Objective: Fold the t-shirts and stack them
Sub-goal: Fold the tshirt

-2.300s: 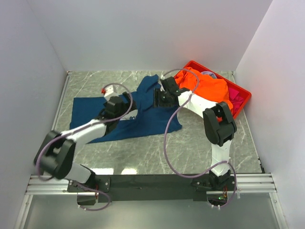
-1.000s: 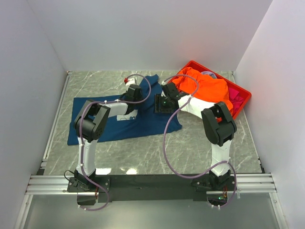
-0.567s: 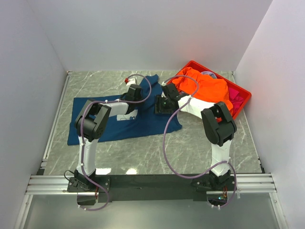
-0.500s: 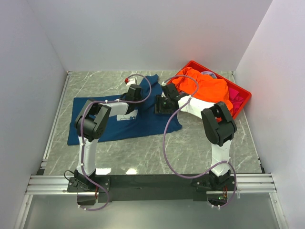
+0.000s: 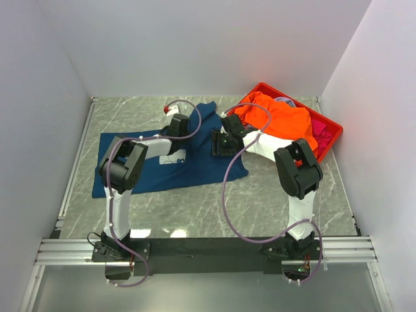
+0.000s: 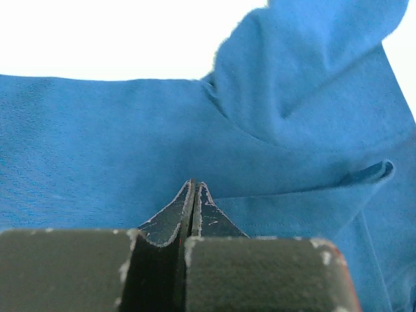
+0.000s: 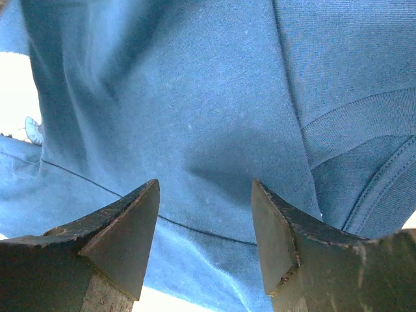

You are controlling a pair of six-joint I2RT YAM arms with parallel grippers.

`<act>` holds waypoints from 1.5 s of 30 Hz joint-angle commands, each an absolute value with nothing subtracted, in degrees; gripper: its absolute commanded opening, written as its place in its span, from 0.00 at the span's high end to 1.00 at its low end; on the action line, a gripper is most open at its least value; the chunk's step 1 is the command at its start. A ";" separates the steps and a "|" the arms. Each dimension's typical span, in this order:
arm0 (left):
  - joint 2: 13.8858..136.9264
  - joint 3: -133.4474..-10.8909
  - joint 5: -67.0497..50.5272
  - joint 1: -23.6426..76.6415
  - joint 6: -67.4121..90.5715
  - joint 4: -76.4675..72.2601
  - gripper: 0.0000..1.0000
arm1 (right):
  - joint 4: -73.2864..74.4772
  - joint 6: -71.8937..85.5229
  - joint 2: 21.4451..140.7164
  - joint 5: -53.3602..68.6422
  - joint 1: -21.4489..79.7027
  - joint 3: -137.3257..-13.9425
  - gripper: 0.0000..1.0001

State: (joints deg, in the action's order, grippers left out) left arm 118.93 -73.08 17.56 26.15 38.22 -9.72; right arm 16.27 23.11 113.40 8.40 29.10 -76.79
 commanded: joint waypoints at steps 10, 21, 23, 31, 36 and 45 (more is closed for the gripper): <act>114.26 -72.16 21.71 24.70 39.38 -9.76 1.00 | 16.70 23.20 113.55 7.03 29.35 -76.64 0.35; 103.73 -66.89 25.05 24.87 39.37 -9.49 0.09 | 17.05 21.80 108.64 5.02 29.27 -76.91 0.35; 99.26 -63.31 26.18 25.22 40.43 -9.93 0.07 | 16.35 22.06 105.05 4.22 29.44 -75.16 0.35; 88.08 -47.48 30.58 31.99 47.01 -10.55 0.02 | 15.47 24.51 93.61 0.97 32.34 -64.79 0.35; 82.98 -36.75 29.36 34.63 52.20 -11.07 0.01 | 14.94 26.28 91.76 0.62 32.87 -59.16 0.35; 77.26 -25.58 29.71 34.72 53.70 -12.57 0.01 | 15.73 28.74 94.57 -1.93 32.52 -54.41 0.34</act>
State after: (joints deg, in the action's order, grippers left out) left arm 79.11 -27.62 28.40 34.65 51.99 -10.79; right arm 16.27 27.22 94.24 0.93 32.95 -54.57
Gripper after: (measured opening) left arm 0.992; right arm 0.656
